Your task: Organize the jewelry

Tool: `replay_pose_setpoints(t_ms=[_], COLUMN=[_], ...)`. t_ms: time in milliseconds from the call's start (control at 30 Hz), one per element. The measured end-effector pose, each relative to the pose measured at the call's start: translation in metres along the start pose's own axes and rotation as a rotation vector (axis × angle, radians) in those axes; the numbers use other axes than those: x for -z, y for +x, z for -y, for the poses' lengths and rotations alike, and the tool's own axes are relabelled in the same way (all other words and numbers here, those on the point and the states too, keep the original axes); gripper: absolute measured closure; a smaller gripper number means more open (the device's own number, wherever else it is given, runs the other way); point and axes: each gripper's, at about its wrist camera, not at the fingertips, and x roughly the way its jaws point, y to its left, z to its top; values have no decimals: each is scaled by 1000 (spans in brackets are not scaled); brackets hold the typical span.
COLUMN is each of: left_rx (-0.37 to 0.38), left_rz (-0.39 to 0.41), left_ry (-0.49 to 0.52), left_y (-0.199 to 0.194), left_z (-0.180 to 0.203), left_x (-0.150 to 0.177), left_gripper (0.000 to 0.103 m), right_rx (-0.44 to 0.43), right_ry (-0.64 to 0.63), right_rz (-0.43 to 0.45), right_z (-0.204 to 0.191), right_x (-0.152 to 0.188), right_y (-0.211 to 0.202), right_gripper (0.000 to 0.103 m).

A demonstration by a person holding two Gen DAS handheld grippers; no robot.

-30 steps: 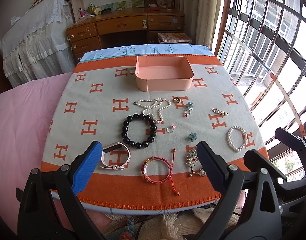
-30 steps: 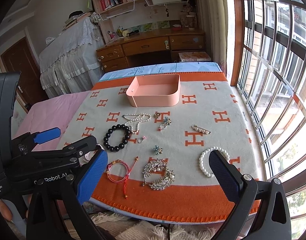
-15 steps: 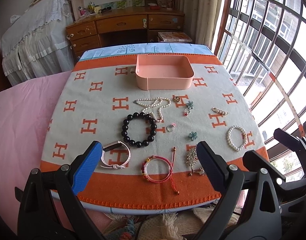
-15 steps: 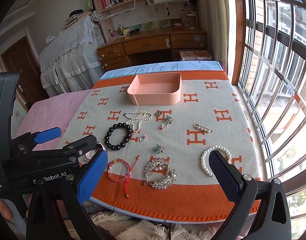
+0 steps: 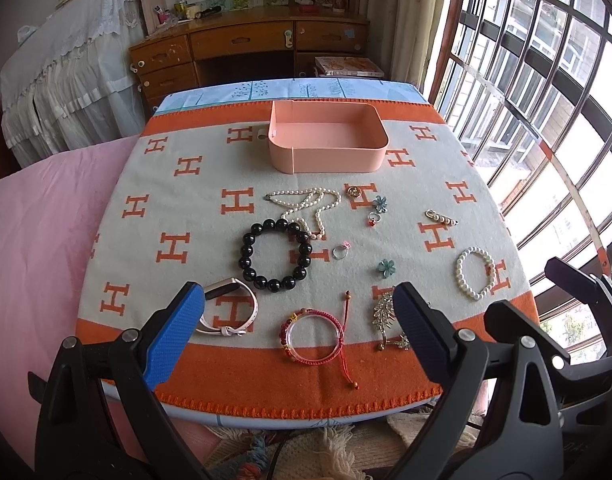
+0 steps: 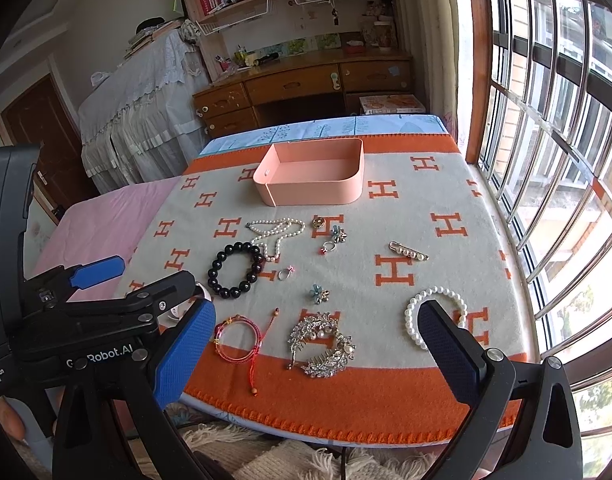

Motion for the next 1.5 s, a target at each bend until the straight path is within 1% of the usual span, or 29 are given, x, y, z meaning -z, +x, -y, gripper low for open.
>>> replay_pose_setpoints(t_ms=[67, 167, 233, 333, 400, 433, 500, 567, 667, 833, 900, 967, 1000, 1033, 1133, 1200, 1233, 1267, 1333, 1433, 1500], left_rx=[15, 78, 107, 108, 90, 72, 42, 43, 117, 169, 155, 117, 104, 100, 110, 112, 123, 143, 195, 212, 225], left_rz=[-16, -34, -23, 16, 20, 14, 5, -5, -53, -145, -147, -132, -131, -137, -173, -187, -191, -192, -184, -169, -158], left_ry=[0, -21, -52, -119, -149, -145, -101, -59, -50, -5, 35, 90, 114, 131, 166, 185, 187, 185, 187, 261, 337], left_y=[5, 15, 20, 27, 33, 37, 46, 54, 68, 99, 111, 122, 128, 134, 155, 169, 176, 182, 190, 198, 199], left_z=[0, -5, -13, -32, -45, -50, -57, -62, -72, -68, -62, -53, -48, -45, -38, -34, -34, -34, -34, -30, -25], left_x=[-1, -7, -13, -29, -43, -50, -64, -76, -89, -104, -105, -106, -106, -106, -105, -104, -103, -103, -102, -100, -97], left_gripper=[9, 9, 9, 9, 9, 9, 9, 9, 9, 9, 9, 12, 16, 20, 20, 21, 21, 21, 22, 22, 22], right_rx=[0, -3, -13, -9, 4, 13, 26, 43, 72, 104, 110, 118, 122, 128, 134, 140, 141, 143, 151, 162, 184], right_ry=[4, 6, 9, 27, 44, 51, 62, 75, 92, 159, 201, 240, 258, 276, 319, 331, 329, 322, 298, 240, 199], right_rz=[-7, -20, -26, -26, -23, -22, -25, -23, -20, -34, -44, -54, -61, -69, -104, -140, -163, -189, -248, -301, -336], right_z=[1, 4, 10, 18, 26, 30, 38, 49, 65, 101, 117, 135, 143, 152, 176, 187, 192, 195, 195, 190, 185], right_x=[0, -2, -8, -17, -25, -29, -38, -47, -59, -71, -71, -70, -68, -65, -56, -47, -42, -37, -24, -9, 2], right_y=[3, 8, 13, 20, 25, 28, 34, 40, 45, 52, 56, 60, 62, 63, 71, 80, 86, 93, 106, 125, 136], right_gripper=[1, 1, 1, 1, 1, 1, 1, 1, 1, 1, 1, 1, 1, 1, 2, 6, 11, 17, 22, 28, 36])
